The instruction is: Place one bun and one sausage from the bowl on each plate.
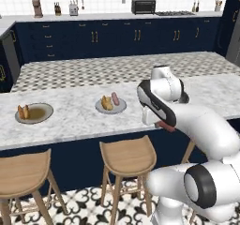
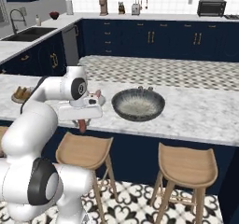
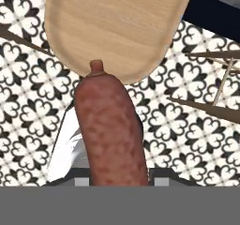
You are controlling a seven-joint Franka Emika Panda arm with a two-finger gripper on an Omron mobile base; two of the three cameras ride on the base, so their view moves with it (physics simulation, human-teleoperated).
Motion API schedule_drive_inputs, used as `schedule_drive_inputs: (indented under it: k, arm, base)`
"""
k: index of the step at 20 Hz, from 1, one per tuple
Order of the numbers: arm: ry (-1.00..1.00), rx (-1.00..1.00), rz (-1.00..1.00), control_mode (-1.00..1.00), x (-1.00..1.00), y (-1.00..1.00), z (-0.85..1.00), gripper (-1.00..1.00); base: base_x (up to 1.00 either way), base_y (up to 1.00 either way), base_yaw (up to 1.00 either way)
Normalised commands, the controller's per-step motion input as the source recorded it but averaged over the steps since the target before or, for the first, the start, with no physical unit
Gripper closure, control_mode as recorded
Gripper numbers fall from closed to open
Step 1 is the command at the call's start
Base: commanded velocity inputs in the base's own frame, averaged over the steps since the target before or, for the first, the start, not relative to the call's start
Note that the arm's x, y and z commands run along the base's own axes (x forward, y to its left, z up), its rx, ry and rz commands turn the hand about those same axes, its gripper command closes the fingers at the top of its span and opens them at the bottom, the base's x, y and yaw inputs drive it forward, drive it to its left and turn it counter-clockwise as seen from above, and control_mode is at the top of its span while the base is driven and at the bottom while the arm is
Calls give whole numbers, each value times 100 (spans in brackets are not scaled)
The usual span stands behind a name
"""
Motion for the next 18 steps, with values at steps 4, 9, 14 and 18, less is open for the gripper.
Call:
schedule_drive_inputs:
  k: [4,9,14,18]
  arm:
    - [0,0,0,100,0,0,0,100]
    - [0,0,0,100,0,0,0,100]
    - [0,0,0,100,0,0,0,100]
    - [0,0,0,100,0,0,0,100]
  base:
    - [0,100,0]
    - [7,100,-1]
    - [32,87,-5]
    - [41,71,-5]
